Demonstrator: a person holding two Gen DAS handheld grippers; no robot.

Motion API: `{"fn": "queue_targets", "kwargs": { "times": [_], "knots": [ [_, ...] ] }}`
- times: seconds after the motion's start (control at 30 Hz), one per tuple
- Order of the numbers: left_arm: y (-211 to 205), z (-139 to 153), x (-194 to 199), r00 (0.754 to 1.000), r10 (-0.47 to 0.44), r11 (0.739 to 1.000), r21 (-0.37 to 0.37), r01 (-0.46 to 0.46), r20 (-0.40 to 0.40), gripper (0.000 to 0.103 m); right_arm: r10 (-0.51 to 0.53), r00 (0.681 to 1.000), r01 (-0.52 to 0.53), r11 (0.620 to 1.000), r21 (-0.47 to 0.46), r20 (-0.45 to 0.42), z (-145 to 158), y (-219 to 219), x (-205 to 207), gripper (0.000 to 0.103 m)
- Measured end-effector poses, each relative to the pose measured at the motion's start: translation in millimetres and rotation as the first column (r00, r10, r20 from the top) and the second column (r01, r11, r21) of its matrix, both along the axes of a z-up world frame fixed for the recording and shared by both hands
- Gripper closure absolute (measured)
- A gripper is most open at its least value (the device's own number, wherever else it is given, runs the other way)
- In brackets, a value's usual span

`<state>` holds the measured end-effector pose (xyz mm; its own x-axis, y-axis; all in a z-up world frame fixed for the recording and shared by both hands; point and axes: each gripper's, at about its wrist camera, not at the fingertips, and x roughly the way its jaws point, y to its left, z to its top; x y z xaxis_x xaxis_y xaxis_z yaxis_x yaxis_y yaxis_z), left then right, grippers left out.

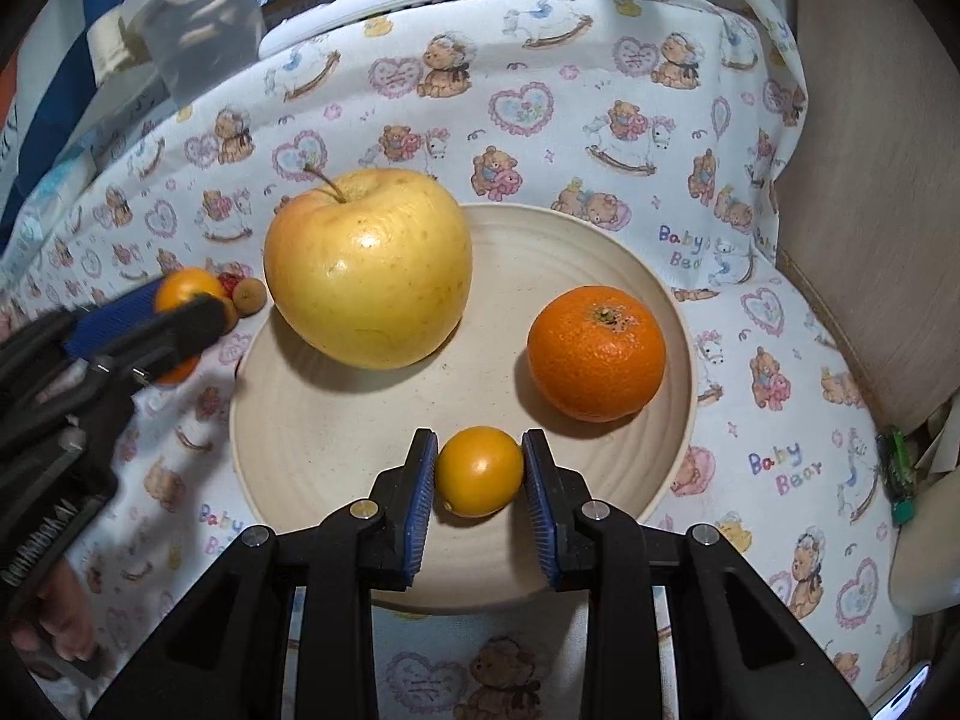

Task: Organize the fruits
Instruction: 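Lower the yellow fruit onto the plate and open the right tool while the left tool releases the orange fruit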

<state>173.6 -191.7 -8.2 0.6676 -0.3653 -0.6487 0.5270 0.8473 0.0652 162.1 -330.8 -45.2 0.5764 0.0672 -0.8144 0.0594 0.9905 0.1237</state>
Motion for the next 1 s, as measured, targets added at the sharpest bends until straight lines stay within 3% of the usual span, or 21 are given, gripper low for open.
{"fn": "queue_targets", "kwargs": {
  "times": [0.33, 0.4, 0.8, 0.9, 1.0],
  "knots": [
    [-6.0, -21.4, 5.8, 0.998, -0.028, 0.999, 0.014, 0.029, -0.053, 0.075, -0.028, 1.000, 0.028, 1.000, 0.015, -0.003, 3.8, -4.8, -2.1, 0.073],
    [-6.5, -22.4, 6.5, 0.997, -0.034, 0.999, 0.010, 0.035, -0.065, 0.075, -0.030, 1.000, 0.030, 0.999, 0.013, -0.003, 3.2, -6.2, -1.0, 0.067],
    [-7.9, -21.6, 2.0, 0.998, -0.046, 0.999, 0.027, 0.047, -0.052, 0.074, -0.028, 1.000, 0.028, 1.000, 0.004, -0.010, 1.7, -6.2, 0.2, 0.062],
    [-4.4, -21.1, 3.3, 0.998, -0.031, 0.999, 0.025, 0.032, -0.055, 0.068, -0.025, 1.000, 0.026, 1.000, 0.010, -0.010, 1.9, -7.0, 0.2, 0.062],
    [2.1, -17.3, 0.6, 0.999, -0.008, 1.000, 0.028, 0.009, -0.034, 0.049, -0.025, 1.000, 0.026, 1.000, 0.012, -0.009, 1.9, -6.6, 0.1, 0.062]
  ]
}}
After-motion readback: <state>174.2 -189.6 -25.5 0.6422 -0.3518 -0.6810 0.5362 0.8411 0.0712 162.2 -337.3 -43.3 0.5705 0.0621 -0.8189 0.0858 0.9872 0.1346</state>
